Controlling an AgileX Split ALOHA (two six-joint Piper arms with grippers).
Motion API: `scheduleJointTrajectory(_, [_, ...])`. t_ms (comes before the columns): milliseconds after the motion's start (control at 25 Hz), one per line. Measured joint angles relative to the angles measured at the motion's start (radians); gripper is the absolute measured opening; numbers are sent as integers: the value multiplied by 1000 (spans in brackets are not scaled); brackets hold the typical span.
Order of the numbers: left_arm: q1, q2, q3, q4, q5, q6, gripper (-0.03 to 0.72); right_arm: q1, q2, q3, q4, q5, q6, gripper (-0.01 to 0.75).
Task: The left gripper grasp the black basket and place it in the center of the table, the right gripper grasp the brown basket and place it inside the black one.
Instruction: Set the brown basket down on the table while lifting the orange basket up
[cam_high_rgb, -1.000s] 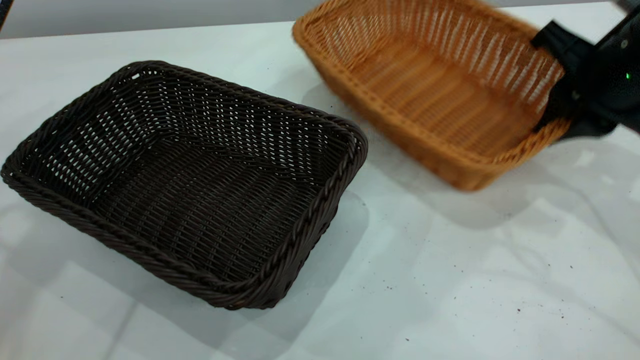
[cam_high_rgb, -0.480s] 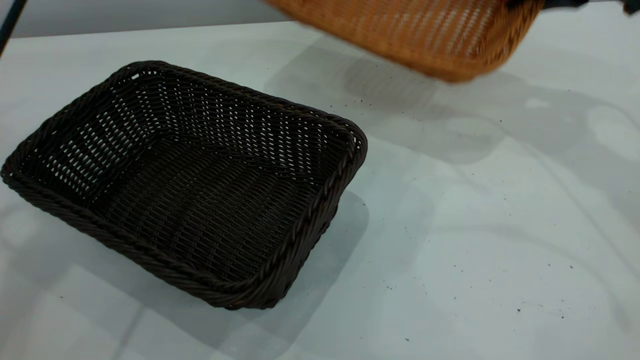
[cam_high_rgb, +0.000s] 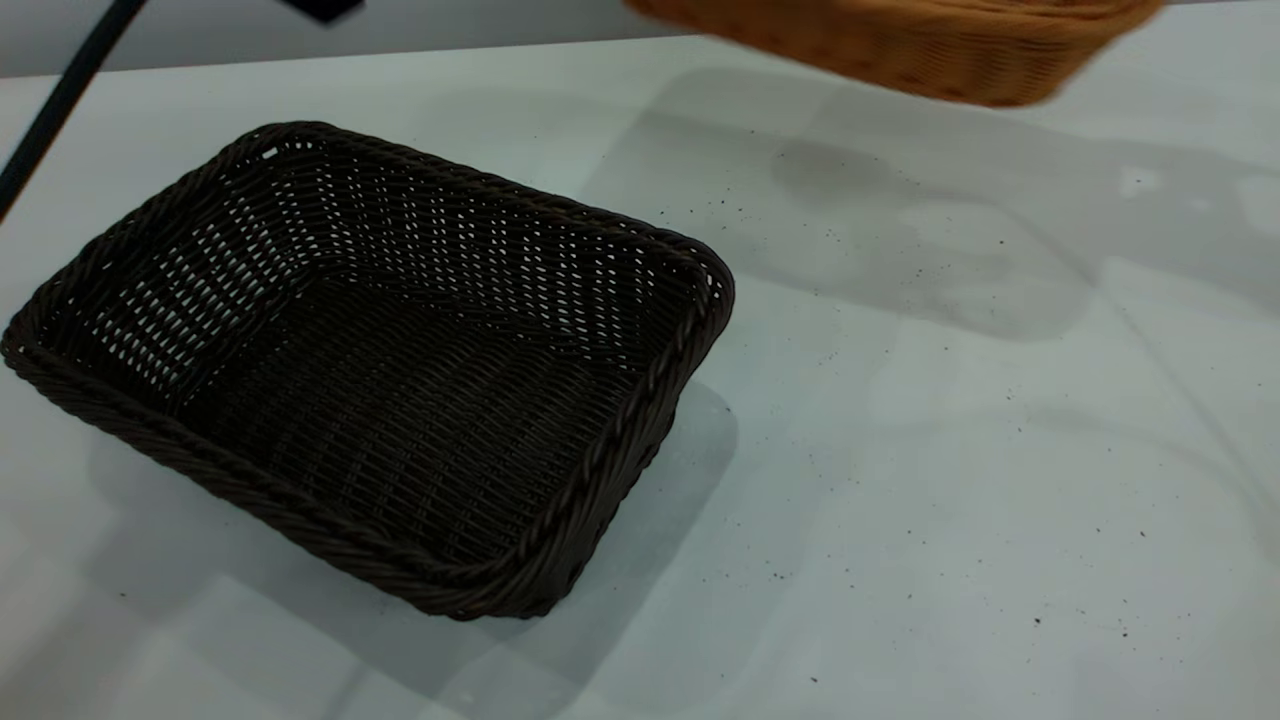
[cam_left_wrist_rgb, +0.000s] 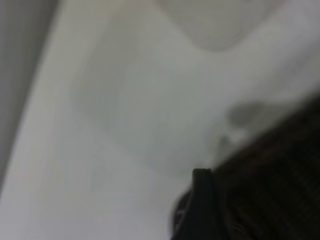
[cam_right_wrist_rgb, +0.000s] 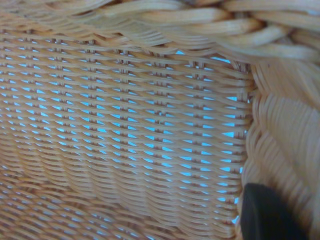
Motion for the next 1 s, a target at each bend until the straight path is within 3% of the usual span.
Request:
scheduleJointTrajectory(200, [-54, 0, 0, 38, 236, 98, 499, 0, 0, -150, -292, 179, 156, 106])
scheduleJointTrajectory(480, [-64, 1, 0, 38, 506, 266, 499, -5, -1, -374, -498, 364, 170, 106])
scheduleJointTrajectory(640, [-64, 1, 11, 13, 527, 358, 499, -23, -1, -504, -521, 441, 170, 106])
scheduleJointTrajectory(760, [-64, 1, 50, 31, 528, 413, 499, -29, -1, -569, -519, 435, 168, 106])
scheduleJointTrajectory(1000, [-64, 1, 139, 21, 531, 498, 485, -29, -2, -587, -520, 438, 168, 106])
